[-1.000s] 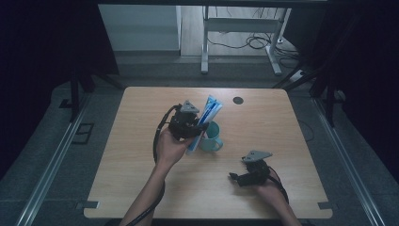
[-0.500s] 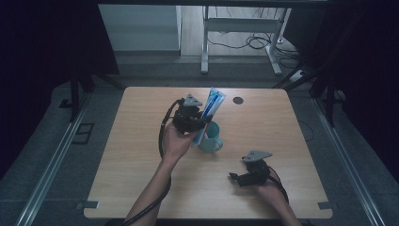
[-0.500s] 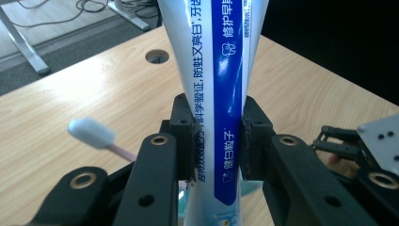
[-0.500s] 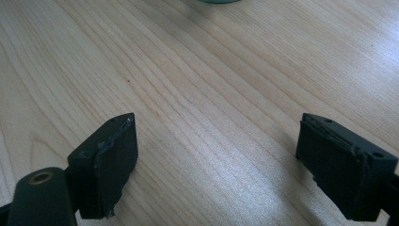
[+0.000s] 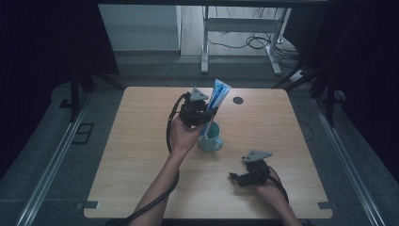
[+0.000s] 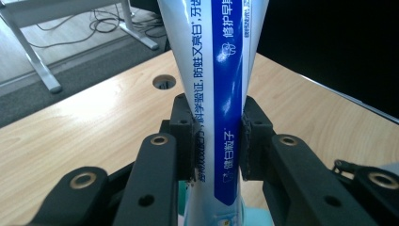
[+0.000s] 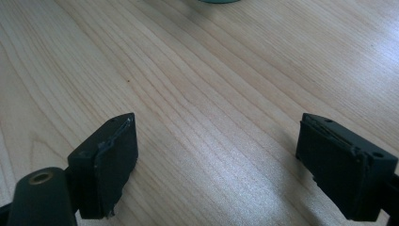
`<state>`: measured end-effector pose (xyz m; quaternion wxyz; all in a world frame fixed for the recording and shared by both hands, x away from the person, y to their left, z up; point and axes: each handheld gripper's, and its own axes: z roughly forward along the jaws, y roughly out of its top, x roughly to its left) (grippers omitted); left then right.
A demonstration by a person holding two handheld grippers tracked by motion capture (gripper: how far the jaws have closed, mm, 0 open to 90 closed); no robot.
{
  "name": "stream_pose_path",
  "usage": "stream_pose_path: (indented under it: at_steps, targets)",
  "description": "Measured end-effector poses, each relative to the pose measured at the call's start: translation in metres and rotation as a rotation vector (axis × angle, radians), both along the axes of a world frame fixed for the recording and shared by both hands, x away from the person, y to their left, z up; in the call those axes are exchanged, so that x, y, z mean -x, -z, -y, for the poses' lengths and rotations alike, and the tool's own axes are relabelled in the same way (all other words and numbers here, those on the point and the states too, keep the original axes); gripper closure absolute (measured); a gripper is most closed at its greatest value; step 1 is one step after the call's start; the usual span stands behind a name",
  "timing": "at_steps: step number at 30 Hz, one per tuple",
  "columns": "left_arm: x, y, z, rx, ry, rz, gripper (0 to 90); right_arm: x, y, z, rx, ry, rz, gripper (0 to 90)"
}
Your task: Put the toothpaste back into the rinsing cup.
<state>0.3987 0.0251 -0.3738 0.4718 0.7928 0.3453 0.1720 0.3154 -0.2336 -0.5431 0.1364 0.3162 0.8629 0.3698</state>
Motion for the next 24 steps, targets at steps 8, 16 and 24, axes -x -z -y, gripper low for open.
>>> stream_pose_path:
  at_steps: [8, 16, 24]
  targets:
    - [-0.007, 0.001, 0.007, 0.006, -0.012, 0.036, 71.8, 0.0, 0.0, 0.0, 0.0, 0.0, 0.0, 13.2]
    - [-0.01, 0.01, 0.013, 0.031, -0.028, 0.059, 71.8, 0.0, 0.0, 0.0, 0.0, 0.001, 0.0, 13.2]
    - [-0.014, 0.03, 0.016, 0.038, -0.037, 0.037, 71.7, 0.0, 0.0, 0.0, 0.0, 0.001, 0.0, 13.2]
